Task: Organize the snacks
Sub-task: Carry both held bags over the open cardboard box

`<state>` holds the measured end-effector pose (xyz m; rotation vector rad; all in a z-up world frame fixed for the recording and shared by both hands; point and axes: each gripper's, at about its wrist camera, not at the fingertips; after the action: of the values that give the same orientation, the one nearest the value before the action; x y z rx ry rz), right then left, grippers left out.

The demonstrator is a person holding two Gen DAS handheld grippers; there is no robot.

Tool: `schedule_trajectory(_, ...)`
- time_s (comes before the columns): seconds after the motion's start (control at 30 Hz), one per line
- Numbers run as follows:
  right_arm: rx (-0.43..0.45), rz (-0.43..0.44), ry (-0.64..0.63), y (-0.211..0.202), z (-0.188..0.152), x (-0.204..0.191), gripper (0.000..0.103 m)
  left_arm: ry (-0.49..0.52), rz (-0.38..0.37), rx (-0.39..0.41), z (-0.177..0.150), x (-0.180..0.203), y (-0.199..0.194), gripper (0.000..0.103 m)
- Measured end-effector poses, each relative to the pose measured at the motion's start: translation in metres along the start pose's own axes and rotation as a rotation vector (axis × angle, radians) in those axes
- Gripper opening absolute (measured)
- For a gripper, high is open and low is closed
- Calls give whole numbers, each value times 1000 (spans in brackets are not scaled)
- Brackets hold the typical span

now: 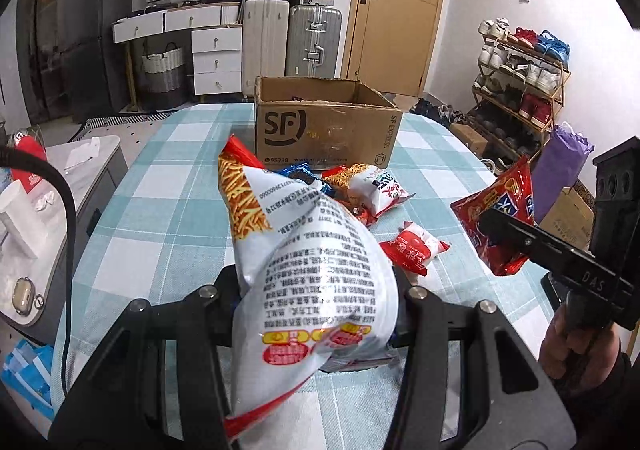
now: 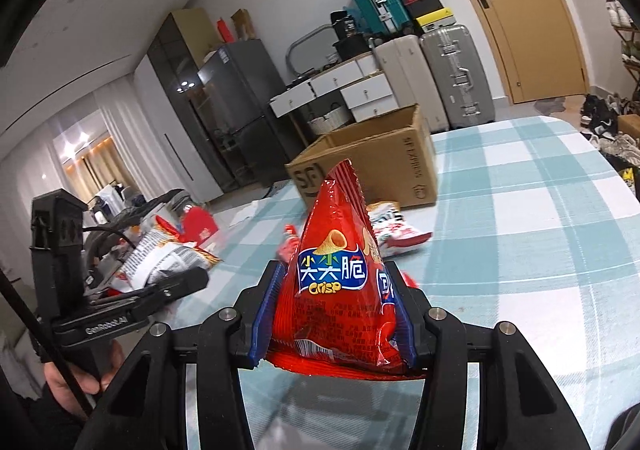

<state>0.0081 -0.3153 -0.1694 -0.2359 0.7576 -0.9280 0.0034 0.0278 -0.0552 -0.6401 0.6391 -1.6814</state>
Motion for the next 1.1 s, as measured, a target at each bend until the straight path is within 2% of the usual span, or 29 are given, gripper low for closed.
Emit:
schedule_trajectory(0.2, -4, 24, -38, -6, 10, -21, 50, 5, -5, 16, 7, -8, -12, 47)
schedule_trajectory(0.4, 12, 41, -62, -13, 27, -38, 50, 56, 13, 55, 32, -17, -32, 47)
schedule_trajectory(0.63, 37, 72, -65, -17, 65, -48, 50, 128, 7, 76, 74, -21, -41, 47)
schedule_trajectory(0.83, 36, 67, -95, -11, 107, -52, 50, 224, -11, 108, 115, 0, -46, 47)
schedule_trajectory(0.9, 39, 69, -103, -10, 117, -52, 50, 225, -13, 117, 129, 4, -46, 47)
schedule_trajectory(1.0, 36, 61, -115, -6, 138, -51, 50, 185, -58, 86, 157, 1, -38, 47)
schedule_trajectory(1.1, 37, 45, -115, 0, 159, -48, 50, 219, -17, 91, 185, 7, -31, 47)
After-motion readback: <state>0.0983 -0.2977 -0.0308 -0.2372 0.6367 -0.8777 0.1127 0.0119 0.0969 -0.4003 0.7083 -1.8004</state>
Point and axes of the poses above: each gripper's, at about its wrist camera, not at the fingertips, and y roughly the way its jaws point, x to its right, z to its top, and after that the axes turned 6 degrees about -x, right-handed
